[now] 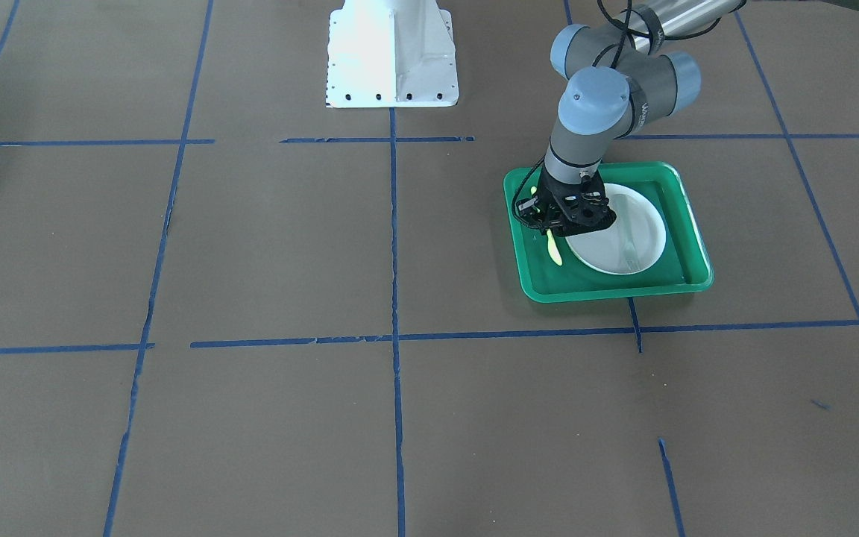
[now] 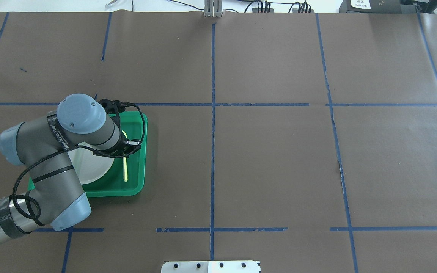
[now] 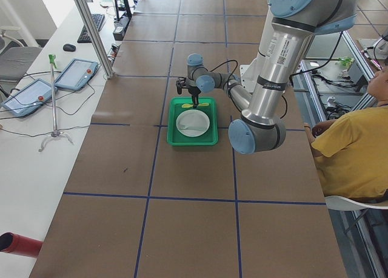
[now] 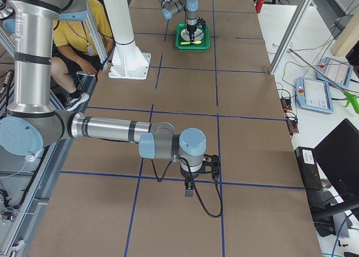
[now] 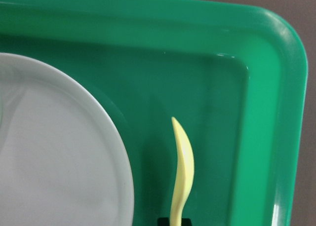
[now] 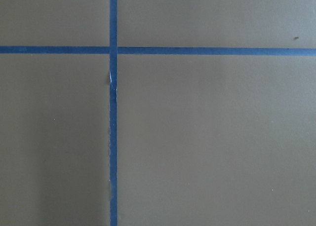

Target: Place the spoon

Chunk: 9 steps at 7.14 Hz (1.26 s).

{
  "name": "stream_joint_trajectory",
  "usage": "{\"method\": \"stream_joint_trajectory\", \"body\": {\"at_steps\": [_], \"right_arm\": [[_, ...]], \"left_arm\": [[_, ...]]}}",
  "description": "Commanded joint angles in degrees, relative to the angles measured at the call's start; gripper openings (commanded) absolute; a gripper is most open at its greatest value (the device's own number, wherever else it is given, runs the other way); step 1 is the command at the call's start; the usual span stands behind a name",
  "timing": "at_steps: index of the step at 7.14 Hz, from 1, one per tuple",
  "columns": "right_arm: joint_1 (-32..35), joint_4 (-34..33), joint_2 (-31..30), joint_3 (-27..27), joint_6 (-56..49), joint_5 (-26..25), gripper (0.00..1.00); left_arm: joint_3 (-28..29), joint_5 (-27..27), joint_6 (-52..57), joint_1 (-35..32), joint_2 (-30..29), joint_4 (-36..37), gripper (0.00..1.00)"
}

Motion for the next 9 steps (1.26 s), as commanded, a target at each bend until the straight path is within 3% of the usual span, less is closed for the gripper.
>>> {"method": "stream_joint_trajectory", "body": {"at_steps": [1,4,5,7,9], "right_arm": [[0.0,0.0,0.0,0.0,0.0,0.0,1.00],[0.0,0.0,0.0,0.0,0.0,0.0,1.00],[0.0,0.0,0.0,0.0,0.0,0.0,1.00],[0.0,0.0,0.0,0.0,0.0,0.0,1.00],[0.0,0.0,0.0,0.0,0.0,0.0,1.00]], "left_arm": [[-0.2,2.2,0.1,0.0,0.0,0.1,0.99],[-4.3,2.0,0.7,-1.6,0.8,0.2,1.00],[-6.5,1.4,5.6,-4.8,1.0,0.7,1.00],[-8.8,-8.8,23.7,-14.8,6.1,0.6,1.00],[-8.2,-13.9,50.5,-29.1,16.3,1.2,1.00]]}}
